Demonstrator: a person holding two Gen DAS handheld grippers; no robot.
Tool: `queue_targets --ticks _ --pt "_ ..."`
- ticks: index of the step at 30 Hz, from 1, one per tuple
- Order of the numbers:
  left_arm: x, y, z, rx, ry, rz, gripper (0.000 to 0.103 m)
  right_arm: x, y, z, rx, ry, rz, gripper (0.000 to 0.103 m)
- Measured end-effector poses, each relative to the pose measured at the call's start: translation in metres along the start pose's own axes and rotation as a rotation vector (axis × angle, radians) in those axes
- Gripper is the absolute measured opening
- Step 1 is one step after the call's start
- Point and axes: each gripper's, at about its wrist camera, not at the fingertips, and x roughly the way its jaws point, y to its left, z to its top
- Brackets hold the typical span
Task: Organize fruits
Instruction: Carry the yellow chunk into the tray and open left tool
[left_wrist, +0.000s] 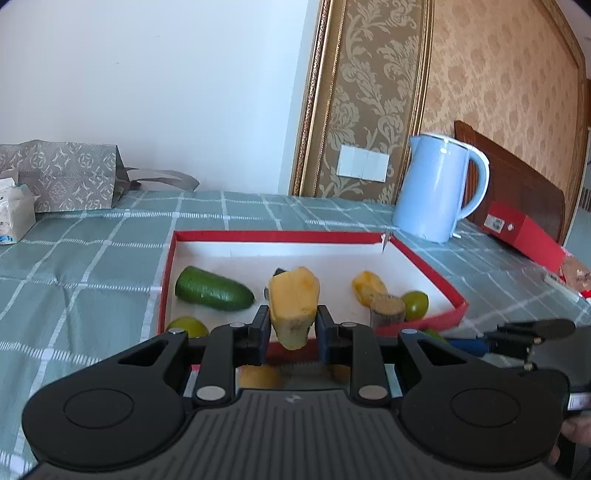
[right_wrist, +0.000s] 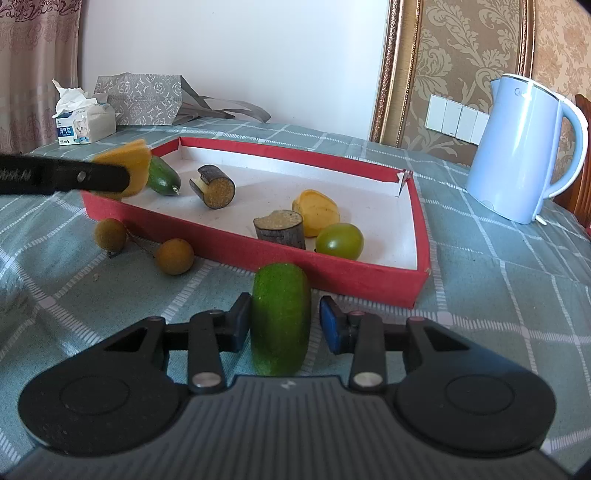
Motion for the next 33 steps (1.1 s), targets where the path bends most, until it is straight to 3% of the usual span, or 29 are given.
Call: queue_targets --ticks 15,23,33 --pt "0.011 0.000 0.001 0.001 -0.001 0.003 0.024 -0.002 -0.005 0.000 0.039 -0.013 -0.002 0.036" --pt "0.054 0.009 0.033 0.004 0.045 0.067 0.024 0.001 -0.007 0.000 0.048 -0.002 -0.001 0.036" --pt "0.108 0.022 0.044 -0.048 0.134 0.132 0.025 0.001 -0.008 0.000 0.051 0.005 0.006 0.036"
